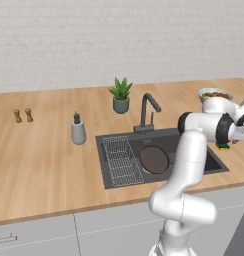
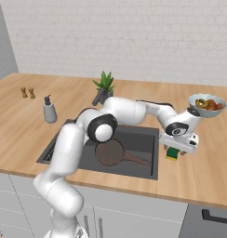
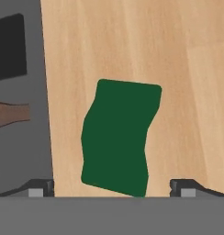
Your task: Pick the pan and sponge and place them into the sink. Then turn on the water.
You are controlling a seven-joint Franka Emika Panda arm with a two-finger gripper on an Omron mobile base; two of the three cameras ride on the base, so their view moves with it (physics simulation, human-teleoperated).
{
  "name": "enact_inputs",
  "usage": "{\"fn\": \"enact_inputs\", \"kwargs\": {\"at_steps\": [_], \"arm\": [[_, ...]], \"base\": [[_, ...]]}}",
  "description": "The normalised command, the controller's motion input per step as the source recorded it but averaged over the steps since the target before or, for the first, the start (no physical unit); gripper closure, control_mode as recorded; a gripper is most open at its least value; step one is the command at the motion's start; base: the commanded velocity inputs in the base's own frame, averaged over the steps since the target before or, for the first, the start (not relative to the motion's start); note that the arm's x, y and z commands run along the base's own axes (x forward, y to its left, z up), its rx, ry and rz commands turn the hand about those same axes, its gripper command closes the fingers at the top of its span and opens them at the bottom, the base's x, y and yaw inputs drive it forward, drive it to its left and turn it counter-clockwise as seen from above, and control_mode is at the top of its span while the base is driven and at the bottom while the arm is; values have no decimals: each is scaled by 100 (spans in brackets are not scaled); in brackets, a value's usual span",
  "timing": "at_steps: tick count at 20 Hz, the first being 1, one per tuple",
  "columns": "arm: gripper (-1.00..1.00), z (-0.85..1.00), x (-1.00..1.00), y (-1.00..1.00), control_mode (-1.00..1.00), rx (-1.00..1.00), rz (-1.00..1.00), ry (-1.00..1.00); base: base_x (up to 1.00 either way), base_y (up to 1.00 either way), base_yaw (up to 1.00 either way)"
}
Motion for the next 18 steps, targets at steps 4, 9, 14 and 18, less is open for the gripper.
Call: {"fn": "enact_inputs", "kwargs": {"at_steps": [4, 9, 14, 18], "arm": [[-100, -31, 2, 11, -100, 0, 0, -2], [-100, -19, 14, 8, -100, 0, 0, -3], [-100, -23, 7, 5, -100, 0, 0, -3], [-100, -34, 12, 0, -100, 0, 0, 0]], "base": [[0, 0, 0], [0, 0, 0], [0, 0, 0], [0, 0, 0]]}}
